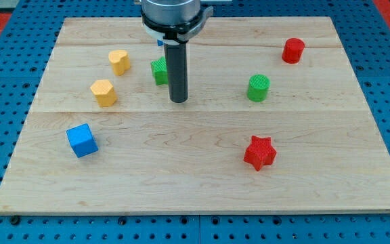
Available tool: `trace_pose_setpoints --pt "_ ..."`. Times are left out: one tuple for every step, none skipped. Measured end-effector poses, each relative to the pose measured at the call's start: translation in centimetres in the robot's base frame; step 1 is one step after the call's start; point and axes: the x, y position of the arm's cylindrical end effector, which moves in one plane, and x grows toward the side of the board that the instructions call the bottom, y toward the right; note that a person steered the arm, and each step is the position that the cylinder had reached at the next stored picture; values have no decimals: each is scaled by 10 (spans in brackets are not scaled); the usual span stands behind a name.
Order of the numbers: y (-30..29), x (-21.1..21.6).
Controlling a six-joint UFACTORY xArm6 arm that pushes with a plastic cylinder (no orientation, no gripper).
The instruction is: Keep the blue cube and hexagon in a diagonal line
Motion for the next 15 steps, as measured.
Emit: trace_pose_setpoints --pt "44 -11" --pt "-34 62" --pt "-125 73" --pt "-111 109" --pt "-204 93" --pt "-218 66" --pt "-187 126" --pt "-248 133" --pt "-281 107" --pt "-244 45" --pt "-183 -44" --pt "-136 -48" --pt "-122 9" --pt "-124 40" --pt "-120 36"
